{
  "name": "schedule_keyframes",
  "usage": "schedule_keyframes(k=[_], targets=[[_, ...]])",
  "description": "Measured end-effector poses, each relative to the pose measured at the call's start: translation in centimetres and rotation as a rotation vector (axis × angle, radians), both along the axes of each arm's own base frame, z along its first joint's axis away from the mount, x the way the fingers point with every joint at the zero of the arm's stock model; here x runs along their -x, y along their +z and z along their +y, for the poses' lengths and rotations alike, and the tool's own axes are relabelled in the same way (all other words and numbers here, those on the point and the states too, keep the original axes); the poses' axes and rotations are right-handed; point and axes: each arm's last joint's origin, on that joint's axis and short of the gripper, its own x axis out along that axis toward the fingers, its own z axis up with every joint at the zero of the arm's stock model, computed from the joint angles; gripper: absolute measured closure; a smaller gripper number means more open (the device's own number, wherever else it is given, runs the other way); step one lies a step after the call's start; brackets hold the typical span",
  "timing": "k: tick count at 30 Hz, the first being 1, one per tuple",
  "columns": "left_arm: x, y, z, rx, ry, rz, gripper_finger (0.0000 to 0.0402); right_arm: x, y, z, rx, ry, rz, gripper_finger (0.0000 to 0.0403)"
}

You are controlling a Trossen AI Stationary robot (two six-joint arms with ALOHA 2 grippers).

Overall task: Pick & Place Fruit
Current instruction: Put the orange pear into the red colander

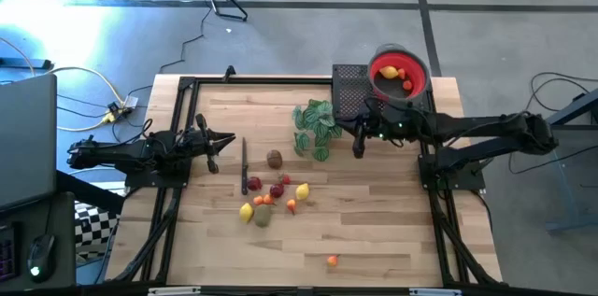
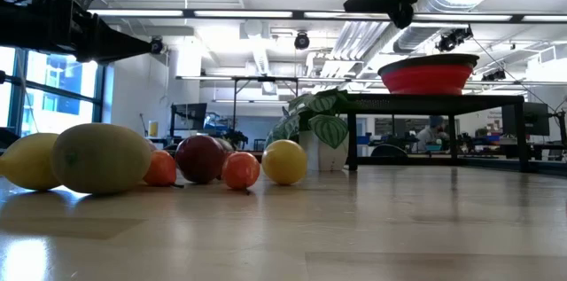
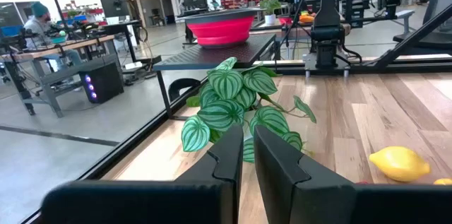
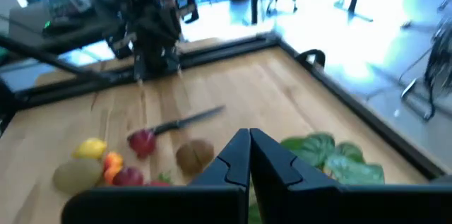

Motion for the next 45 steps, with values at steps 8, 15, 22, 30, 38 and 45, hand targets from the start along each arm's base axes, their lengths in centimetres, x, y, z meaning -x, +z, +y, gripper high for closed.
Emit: schedule_keyframes(k=[8,15,22,30,38,45], targets=[[0.0,0.0,0.0,0.000,0.000,0.000,0.0368,-0.3,-1.9,1.1,0.031,-0.003,-0.129,0.0401],[0.0,0.0,0.0,0.000,0.000,0.000,0.0368,-1.0,-4.2,2.5,-0.069,0.040,-0.160,0.0401],[0.0,0.0,0.0,0.000,0.000,0.000,0.0368,-2.2,-5.9,4.0,-0.106,0.088,-0.106,0.0401],[0.0,0.0,0.0,0.000,0.000,0.000,0.0368,-2.8,-6.8,5.6,-0.204,0.091,-0.116,0.0401],[0.0,0.0,0.0,0.000,0.000,0.000,0.0368,-2.7,-8.1,9.0,-0.226,0.051,-0.085,0.0401],[0.0,0.0,0.0,0.000,0.000,0.000,0.0368,-2.2,-10.0,12.4,-0.294,-0.058,-0.078,0.0401]])
